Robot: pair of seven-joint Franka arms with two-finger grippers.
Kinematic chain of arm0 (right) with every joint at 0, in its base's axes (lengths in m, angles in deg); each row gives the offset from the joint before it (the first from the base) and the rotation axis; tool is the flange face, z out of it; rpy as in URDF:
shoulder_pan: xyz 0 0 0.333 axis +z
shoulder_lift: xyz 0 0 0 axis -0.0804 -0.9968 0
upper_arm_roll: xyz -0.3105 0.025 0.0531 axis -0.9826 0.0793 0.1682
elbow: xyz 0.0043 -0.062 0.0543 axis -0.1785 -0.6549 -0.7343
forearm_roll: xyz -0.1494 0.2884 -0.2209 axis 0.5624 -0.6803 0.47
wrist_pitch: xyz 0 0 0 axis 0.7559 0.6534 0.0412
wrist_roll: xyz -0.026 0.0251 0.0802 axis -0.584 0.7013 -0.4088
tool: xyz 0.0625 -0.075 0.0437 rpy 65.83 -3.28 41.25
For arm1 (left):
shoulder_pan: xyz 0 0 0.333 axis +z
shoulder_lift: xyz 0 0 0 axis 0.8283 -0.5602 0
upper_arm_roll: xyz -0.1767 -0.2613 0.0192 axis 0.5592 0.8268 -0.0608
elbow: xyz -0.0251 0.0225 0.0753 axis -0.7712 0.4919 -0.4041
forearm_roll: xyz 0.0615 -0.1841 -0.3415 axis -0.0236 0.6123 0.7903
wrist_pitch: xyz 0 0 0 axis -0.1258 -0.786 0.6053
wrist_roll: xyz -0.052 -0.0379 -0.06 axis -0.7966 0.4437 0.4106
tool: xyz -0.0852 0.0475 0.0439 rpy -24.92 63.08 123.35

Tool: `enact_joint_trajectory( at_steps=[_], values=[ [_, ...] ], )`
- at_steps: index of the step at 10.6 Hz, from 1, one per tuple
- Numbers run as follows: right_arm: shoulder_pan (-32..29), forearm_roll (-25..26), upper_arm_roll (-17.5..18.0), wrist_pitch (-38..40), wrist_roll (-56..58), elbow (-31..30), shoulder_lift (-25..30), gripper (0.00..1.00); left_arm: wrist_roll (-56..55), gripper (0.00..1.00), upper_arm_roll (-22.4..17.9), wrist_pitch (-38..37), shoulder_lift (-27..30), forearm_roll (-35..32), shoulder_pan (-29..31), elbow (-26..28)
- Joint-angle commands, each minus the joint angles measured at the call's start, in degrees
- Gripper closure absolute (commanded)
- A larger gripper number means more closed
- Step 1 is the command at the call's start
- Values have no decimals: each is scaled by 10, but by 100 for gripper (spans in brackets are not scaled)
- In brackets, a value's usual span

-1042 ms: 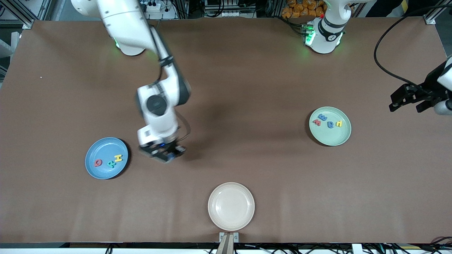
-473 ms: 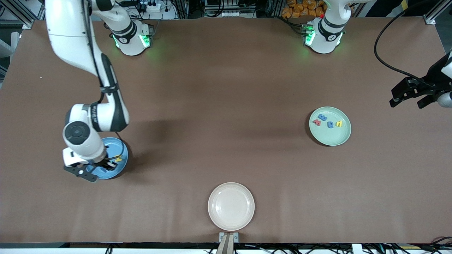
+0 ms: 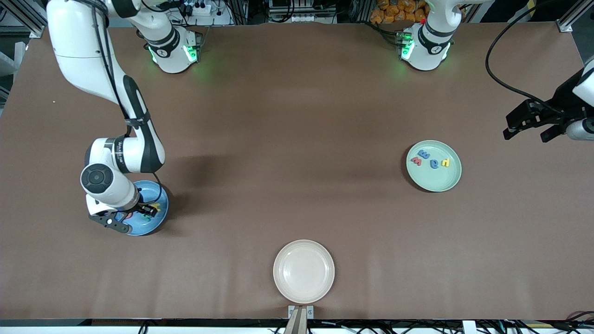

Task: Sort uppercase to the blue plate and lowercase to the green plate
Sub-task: 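Carry the blue M to the blue plate and release it with the right gripper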

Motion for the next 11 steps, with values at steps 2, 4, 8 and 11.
enact_joint_trajectory(
  at_steps=[2, 4, 8, 11],
  values=[
    [-61, 15, 58, 51, 75, -41, 102, 0, 2, 15, 1, -11, 13, 7, -2, -2],
    [-82, 15, 68, 65, 157, -71, 159, 0, 1, 15, -11, -12, 16, 5, -30, -2],
    [-108, 15, 101, 164, 241, -91, 286, 0, 3, 15, -51, -12, 18, 6, -64, -2],
    [-118, -2, 109, 241, 314, -38, 335, 0, 3, 14, -52, -13, 18, 6, -60, -2]
  ],
)
